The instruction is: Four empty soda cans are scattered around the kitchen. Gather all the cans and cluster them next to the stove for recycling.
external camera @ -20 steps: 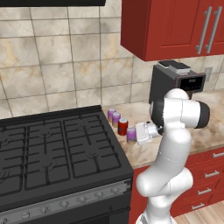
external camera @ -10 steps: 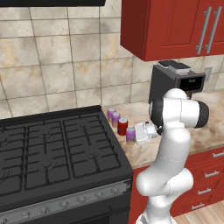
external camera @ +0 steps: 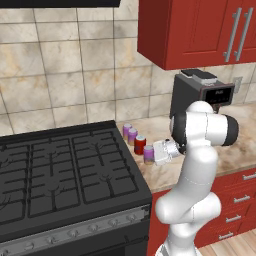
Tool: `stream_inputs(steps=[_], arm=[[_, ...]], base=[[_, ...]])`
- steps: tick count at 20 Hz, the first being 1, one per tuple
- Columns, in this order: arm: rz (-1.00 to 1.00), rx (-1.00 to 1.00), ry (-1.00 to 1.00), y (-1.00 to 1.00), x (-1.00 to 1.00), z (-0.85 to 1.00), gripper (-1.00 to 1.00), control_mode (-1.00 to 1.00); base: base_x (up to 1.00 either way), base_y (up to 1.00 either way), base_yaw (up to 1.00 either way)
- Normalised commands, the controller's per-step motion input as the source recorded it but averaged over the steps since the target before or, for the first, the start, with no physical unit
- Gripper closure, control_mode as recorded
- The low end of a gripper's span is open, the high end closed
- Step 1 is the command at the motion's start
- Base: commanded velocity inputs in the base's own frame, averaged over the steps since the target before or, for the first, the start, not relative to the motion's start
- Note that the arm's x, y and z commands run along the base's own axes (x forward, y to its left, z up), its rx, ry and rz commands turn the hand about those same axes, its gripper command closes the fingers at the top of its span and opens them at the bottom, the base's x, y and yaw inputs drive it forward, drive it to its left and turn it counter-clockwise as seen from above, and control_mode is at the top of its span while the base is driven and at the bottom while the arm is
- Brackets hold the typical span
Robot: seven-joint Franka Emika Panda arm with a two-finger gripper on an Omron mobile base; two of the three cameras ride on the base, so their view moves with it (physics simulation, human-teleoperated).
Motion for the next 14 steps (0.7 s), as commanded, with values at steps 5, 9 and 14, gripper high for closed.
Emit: stream_inputs(steps=[5, 9, 14], arm=[[0.0, 0.0, 0.0, 0.0, -0.03, -0.07, -1.0, -1.0], [-0.01, 0.0, 0.0, 0.0, -0.12, -0.01, -1.0, -1.0], [0.0, 0.0, 0.0, 0.0, -0.12, 0.0, -1.0, -1.0]], base=[[0.0, 0.0, 0.0], [0.0, 0.0, 0.0], [0.0, 0.0, 0.0]])
